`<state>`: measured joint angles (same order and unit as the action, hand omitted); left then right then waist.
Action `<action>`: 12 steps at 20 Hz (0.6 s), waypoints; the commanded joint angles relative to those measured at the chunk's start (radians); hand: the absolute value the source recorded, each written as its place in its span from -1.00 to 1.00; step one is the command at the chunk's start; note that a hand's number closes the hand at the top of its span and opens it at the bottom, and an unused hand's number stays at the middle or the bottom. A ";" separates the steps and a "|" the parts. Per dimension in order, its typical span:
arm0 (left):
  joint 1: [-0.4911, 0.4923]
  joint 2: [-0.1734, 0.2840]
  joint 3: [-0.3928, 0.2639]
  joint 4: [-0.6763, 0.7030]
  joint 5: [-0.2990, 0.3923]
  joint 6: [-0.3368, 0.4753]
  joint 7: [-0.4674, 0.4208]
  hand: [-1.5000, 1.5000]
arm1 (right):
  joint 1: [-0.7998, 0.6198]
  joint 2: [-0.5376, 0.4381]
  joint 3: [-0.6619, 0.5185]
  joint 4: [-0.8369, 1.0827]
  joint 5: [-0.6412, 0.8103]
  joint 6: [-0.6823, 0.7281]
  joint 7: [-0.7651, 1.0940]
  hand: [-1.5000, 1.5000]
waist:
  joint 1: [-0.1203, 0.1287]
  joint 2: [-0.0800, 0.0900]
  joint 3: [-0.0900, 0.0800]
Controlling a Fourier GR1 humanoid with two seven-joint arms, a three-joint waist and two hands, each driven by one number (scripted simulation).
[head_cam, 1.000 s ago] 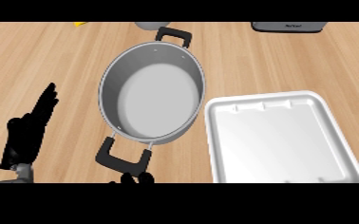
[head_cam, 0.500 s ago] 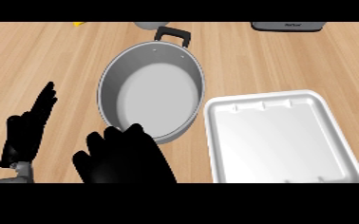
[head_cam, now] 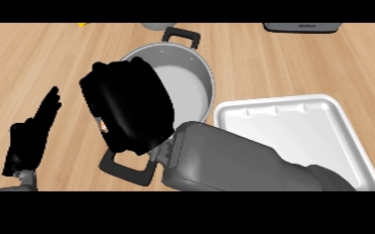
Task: Pick the cupcake from the tray and place it in the pot
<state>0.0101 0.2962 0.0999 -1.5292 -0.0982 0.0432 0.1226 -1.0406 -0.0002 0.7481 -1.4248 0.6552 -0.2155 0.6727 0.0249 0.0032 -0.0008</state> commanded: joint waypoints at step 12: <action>-0.052 -0.031 -0.029 0.019 -0.029 -0.005 0.006 0.00 | -0.258 0.000 0.021 0.707 -0.218 -0.187 -0.384 1.00 | 0.053 0.018 -0.002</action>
<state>-0.0189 0.2838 0.0857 -1.5287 -0.1093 0.0243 0.1256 -1.2490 -0.0001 0.7447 -0.8679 0.4685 -0.3713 0.3628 0.0631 0.0143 -0.0018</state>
